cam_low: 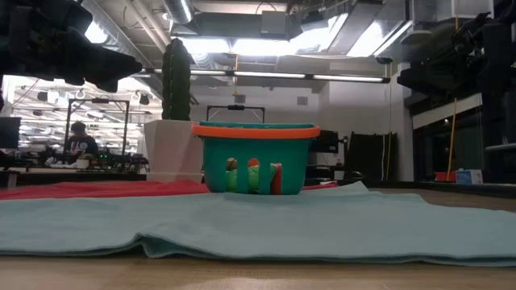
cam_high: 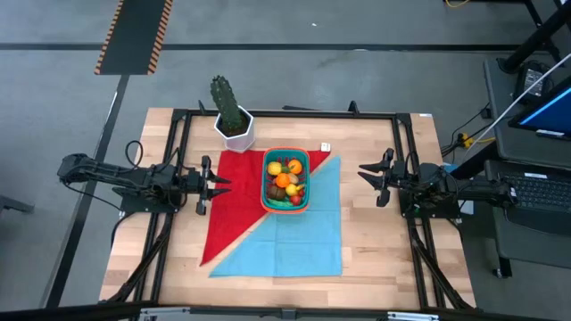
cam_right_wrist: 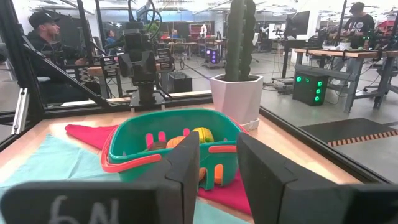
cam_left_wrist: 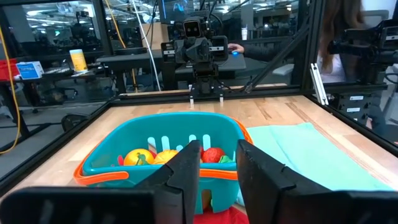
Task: Pick and placing Produce into tupperware
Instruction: Return to Home Position
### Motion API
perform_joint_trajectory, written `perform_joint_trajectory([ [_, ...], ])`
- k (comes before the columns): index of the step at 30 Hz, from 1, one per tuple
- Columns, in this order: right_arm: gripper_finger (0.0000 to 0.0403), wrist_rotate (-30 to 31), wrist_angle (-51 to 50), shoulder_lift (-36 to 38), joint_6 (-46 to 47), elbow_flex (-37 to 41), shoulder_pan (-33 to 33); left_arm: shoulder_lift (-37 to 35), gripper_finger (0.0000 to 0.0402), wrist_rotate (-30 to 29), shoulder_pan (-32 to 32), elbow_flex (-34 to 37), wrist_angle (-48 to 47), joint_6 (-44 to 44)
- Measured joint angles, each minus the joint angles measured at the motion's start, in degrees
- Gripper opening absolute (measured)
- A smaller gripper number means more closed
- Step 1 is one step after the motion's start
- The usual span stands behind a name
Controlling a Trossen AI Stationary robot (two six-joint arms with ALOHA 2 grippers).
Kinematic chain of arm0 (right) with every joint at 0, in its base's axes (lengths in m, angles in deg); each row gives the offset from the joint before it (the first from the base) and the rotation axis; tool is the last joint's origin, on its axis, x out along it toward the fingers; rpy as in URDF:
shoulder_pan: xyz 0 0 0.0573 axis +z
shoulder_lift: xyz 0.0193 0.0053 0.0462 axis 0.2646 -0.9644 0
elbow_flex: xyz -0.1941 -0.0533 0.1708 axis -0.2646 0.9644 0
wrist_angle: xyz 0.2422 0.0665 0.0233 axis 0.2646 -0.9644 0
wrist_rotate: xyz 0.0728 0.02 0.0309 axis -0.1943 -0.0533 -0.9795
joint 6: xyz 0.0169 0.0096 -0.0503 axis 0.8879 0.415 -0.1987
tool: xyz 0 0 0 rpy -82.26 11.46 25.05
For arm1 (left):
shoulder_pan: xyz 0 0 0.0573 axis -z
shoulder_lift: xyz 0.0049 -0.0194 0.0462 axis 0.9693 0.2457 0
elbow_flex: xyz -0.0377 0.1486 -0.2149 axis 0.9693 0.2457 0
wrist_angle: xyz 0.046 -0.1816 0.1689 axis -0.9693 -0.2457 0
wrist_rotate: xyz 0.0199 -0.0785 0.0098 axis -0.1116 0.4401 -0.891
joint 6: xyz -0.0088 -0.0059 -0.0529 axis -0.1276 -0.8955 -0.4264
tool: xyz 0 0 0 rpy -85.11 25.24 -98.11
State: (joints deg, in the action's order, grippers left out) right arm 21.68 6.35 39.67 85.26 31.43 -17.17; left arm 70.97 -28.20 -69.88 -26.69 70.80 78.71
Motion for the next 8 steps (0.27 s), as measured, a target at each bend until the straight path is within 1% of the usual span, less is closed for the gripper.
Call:
perform_joint_trajectory([
  [8, 0.0110, 0.00, 0.00, 0.00, 0.00, 0.00, 0.00, 0.00, 0.0105, 0.00, 0.02, 0.00, -0.01, 0.01],
])
